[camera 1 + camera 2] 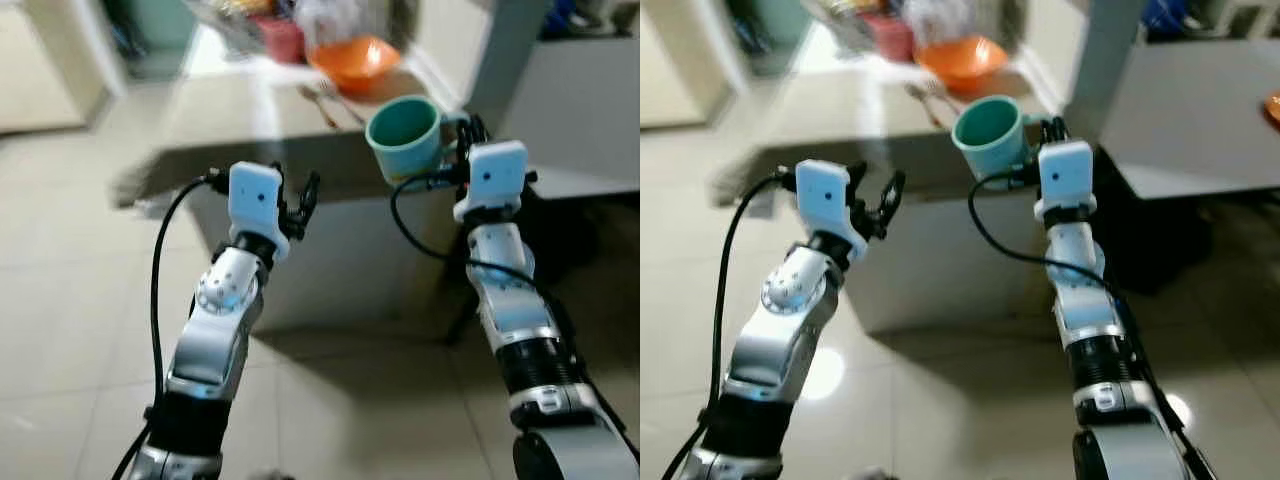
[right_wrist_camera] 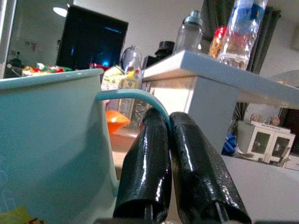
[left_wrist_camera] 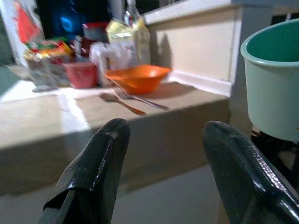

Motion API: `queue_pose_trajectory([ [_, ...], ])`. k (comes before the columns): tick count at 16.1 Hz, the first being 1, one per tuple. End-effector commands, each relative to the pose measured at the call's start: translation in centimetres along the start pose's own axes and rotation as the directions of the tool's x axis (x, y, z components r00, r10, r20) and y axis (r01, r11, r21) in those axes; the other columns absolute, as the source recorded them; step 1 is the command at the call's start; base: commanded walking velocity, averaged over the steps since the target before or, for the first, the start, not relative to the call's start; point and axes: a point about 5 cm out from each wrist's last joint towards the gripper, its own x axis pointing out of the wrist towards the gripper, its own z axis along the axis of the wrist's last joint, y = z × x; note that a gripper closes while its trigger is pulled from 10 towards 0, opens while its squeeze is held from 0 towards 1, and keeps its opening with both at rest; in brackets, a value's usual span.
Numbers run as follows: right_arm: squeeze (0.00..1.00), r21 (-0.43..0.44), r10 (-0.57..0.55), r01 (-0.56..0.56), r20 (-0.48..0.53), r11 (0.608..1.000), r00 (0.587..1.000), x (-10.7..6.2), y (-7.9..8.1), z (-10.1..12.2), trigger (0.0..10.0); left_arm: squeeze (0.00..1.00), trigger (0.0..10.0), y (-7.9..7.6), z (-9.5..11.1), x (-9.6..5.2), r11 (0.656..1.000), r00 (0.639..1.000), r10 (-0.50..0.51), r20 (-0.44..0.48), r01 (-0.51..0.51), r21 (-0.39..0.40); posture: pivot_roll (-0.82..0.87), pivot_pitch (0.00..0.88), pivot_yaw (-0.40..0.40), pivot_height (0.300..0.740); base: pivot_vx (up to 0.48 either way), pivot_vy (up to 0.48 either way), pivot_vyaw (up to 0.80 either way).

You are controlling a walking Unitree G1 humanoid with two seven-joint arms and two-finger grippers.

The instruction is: Setting the table

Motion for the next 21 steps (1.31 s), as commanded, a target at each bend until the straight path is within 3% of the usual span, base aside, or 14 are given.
queue_pose_trajectory([
  [1, 0.0, 0.017, 0.026, -0.027, 0.016, 1.0, 1.0, 0.2, 0.9, 0.5, 0.0, 0.0, 10.0, 0.6, -0.4, -0.1, 0.999, 0.999, 0.028, -0.021, -0.028, 0.018, -0.06, 0.0, 0.072, 0.74, 0.0, -0.458, 0.0],
  [18, 0.0, -0.013, 0.082, -0.082, -0.029, 0.997, 0.996, -0.7, 1.1, -0.3, 0.0, 0.0, 10.0, 0.2, -1.5, 1.1, 0.996, 0.994, 0.076, -0.072, -0.073, 0.043, -0.11, 0.0, 0.059, 0.74, 0.014, -0.442, 0.0],
  [21, 0.0, -0.012, 0.068, -0.068, -0.042, 0.998, 0.997, -0.7, 0.9, -0.5, 0.0, 0.0, 10.0, 0.0, -1.6, 1.3, 0.997, 0.995, 0.073, -0.074, -0.07, 0.046, -0.12, 0.0, 0.064, 0.74, 0.252, -0.406, 0.7],
])
